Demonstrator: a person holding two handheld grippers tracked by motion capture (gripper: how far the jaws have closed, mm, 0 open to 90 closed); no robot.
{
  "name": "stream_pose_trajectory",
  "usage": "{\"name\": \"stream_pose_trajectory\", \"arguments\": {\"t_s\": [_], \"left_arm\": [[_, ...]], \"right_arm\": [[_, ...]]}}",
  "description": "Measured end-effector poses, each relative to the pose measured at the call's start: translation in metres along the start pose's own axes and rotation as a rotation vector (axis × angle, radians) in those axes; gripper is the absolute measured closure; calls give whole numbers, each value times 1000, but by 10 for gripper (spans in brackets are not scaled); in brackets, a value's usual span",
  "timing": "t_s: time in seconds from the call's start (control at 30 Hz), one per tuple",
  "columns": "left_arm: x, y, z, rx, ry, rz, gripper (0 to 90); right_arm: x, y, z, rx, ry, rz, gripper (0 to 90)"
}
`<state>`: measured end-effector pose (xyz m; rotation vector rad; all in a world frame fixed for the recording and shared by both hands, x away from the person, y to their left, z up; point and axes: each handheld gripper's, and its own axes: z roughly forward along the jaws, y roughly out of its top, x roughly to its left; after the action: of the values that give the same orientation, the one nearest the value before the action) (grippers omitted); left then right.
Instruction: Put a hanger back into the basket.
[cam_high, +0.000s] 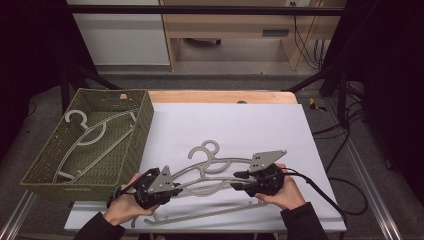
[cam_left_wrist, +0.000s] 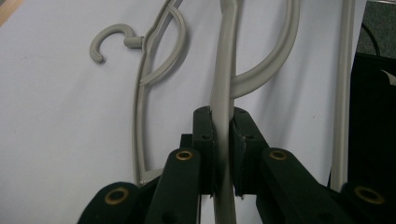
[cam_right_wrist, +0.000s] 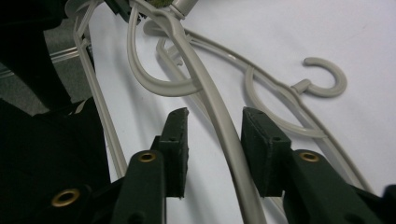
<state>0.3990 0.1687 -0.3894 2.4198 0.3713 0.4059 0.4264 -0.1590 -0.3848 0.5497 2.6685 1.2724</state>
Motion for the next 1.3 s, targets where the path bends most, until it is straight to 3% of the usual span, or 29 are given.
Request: {"name": "stream_pose_trajectory", "arguments": {"t_s": [0.2,0.3,0.43,0.7,0.9,1.1,1.3], "left_arm": [[3,0,-4,-10,21,-47,819],[4,1,-6,-7,39,-59,820],[7,-1,-8,-9,63,-80,821],[14,-1,-28,-84,112,-138,822],[22,-2,-43,-132,164,-184,822],[32,-1,-63,-163,204,-209,822],[41,1,-84,-204,242,-226,821]], "right_arm": [[-1,0,-13,-83,-60,-11,473],[-3,-1,-20,-140,-119,7,406],[-7,-3,-27,-196,-176,58,338],[-14,-14,-45,-302,-264,164,243],[-15,-21,-56,-344,-332,200,159],[-16,-28,-60,-342,-396,241,56],[-16,-41,-63,-337,-432,274,33]]}}
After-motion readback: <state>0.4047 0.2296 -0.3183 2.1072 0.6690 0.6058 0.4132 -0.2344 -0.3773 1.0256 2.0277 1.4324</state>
